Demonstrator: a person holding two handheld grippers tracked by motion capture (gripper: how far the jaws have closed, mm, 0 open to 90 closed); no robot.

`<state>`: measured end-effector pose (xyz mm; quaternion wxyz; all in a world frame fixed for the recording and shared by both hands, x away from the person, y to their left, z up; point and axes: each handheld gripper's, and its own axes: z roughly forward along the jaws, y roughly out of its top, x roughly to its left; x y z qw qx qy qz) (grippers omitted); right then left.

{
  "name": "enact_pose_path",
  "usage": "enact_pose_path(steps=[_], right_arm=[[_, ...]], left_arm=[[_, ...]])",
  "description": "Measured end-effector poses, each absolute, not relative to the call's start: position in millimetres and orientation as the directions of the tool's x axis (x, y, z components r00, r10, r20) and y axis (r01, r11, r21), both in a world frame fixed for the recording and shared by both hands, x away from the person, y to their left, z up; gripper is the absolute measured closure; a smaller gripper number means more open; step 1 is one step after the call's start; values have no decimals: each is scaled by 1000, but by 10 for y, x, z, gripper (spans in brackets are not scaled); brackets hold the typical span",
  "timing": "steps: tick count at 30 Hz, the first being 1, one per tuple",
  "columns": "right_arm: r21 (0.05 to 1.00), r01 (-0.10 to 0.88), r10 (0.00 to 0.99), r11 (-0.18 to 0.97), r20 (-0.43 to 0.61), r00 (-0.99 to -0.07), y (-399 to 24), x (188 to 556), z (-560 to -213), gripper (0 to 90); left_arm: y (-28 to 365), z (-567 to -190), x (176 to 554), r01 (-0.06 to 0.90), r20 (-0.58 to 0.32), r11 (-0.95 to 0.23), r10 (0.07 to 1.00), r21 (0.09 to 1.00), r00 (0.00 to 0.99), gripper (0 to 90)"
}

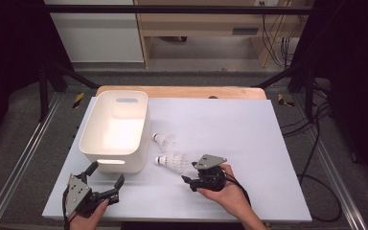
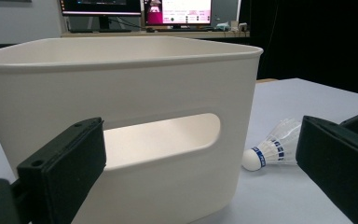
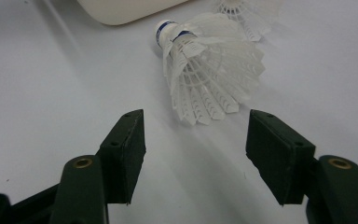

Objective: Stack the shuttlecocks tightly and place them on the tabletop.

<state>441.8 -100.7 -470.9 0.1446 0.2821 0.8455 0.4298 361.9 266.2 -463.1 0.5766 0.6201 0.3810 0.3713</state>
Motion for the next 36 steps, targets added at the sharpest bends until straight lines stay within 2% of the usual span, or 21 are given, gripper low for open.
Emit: enact_pose_path(steps=[12,26,36], right_arm=[[819,371,630,438,14,-776,-1156,4420,-4663,305],[815,401,668,419,23,-744,-1260,4470,-4640,114],[819,406,671,405,36,-741,-1300,4486,-4631,76]], left_arm=[[2655,-4629,3620,41,24,-46,898,998,439,15],[2658,-4627,3621,41,24,-47,898,998,439,11],[2656,-4627,3620,38,23,-45,898,998,440,11]])
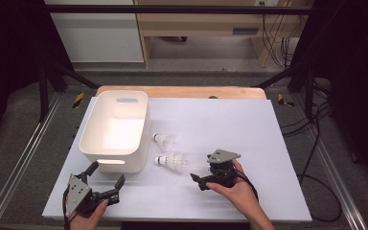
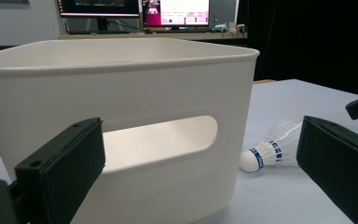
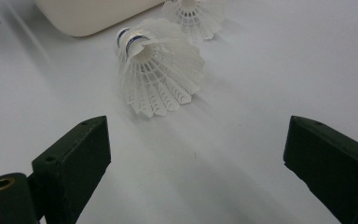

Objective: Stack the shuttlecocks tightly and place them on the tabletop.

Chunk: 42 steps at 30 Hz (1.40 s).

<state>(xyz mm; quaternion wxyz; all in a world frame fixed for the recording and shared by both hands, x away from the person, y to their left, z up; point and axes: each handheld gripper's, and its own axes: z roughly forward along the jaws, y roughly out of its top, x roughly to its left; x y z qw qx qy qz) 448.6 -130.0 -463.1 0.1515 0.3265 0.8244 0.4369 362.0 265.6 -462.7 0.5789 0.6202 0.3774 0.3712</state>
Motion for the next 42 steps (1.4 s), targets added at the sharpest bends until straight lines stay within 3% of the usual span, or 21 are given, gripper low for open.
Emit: enact_pose_path(steps=[22,42], right_arm=[[835,400,684,379,39,-729,-1368,4518,-4567,65],[800,367,636,474,-23,-771,-1063,4818,-4118,57]], left_arm=[[2646,-4629,3617,36,31,-53,899,998,438,10],[2647,-4623,3605,30,43,-63,898,998,437,10]])
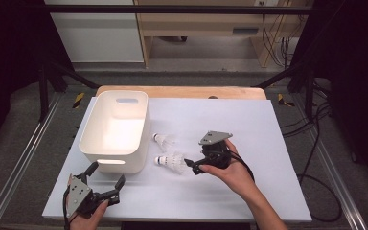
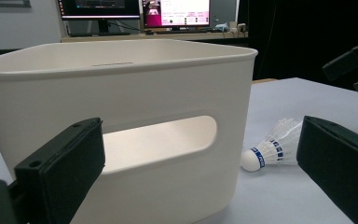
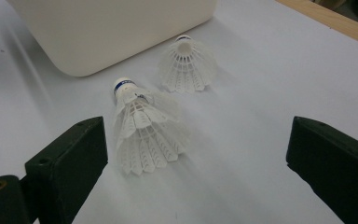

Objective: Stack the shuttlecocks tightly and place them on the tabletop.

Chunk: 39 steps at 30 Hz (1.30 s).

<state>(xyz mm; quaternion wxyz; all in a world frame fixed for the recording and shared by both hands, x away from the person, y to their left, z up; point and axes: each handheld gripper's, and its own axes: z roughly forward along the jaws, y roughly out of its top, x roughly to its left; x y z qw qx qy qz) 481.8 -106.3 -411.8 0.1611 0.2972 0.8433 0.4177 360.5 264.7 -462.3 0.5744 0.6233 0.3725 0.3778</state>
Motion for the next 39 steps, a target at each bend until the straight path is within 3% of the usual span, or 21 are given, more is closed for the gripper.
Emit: enact_pose_path(steps=[19,39], right_arm=[[734,362,589,575,-65,-805,-583,5190,-3915,71],[717,378,593,585,-61,-803,-541,5299,-3906,78]], left_arm=[[2656,-4618,3605,25,39,-55,898,998,439,10],[2651,-4618,3605,26,42,-60,896,998,441,10]])
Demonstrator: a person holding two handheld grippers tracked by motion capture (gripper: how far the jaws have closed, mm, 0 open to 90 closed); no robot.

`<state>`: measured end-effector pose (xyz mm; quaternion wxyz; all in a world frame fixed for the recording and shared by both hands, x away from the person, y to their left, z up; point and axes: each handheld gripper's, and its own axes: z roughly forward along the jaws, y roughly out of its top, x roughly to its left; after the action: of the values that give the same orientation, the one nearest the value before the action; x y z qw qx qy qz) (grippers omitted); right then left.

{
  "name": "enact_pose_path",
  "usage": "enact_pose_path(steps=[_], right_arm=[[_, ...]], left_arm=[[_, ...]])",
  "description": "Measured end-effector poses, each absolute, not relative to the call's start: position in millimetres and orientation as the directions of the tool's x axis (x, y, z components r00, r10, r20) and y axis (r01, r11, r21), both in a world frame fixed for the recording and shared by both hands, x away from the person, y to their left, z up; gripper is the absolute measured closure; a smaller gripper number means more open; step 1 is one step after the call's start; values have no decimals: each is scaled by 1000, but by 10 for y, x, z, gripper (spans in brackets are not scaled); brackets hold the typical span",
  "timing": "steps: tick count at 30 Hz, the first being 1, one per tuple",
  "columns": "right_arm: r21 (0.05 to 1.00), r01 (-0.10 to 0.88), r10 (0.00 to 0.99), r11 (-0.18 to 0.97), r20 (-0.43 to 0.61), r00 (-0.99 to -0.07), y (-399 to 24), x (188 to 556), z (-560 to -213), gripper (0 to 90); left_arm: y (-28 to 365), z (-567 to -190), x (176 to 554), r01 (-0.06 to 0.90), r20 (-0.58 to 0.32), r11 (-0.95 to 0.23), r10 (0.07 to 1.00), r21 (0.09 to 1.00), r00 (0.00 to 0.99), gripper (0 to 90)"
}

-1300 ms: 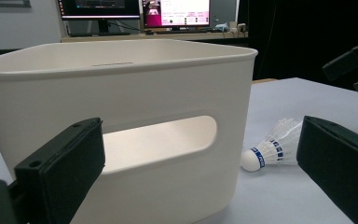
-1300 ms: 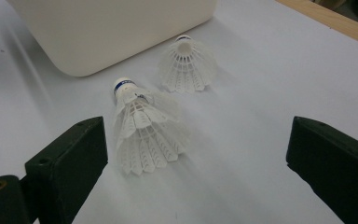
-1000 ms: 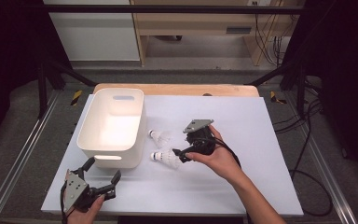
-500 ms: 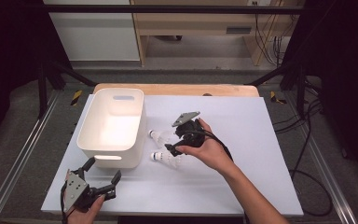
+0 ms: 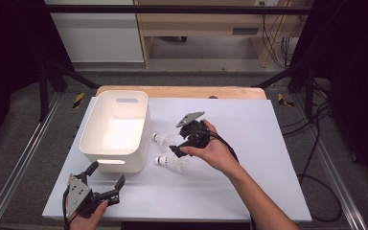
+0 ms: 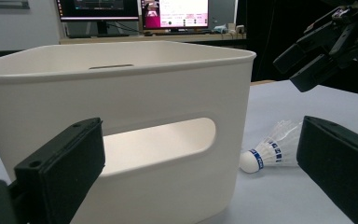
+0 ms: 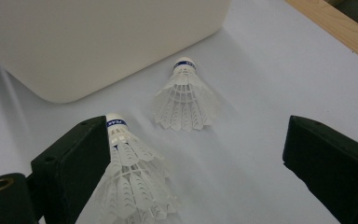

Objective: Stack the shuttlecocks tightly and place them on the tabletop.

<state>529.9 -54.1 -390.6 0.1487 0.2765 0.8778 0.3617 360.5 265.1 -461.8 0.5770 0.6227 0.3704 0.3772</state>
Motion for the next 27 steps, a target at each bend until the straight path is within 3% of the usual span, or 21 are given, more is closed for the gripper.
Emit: enact_pose_path(steps=[20,27], right_arm=[[706,390,595,591,-55,-802,-508,5360,-3953,114],[701,389,588,597,-53,-807,-484,5361,-3971,191]], left_arm=[[2652,-4616,3606,25,45,-62,896,998,443,10],[2652,-4615,3606,24,44,-61,895,998,443,10]])
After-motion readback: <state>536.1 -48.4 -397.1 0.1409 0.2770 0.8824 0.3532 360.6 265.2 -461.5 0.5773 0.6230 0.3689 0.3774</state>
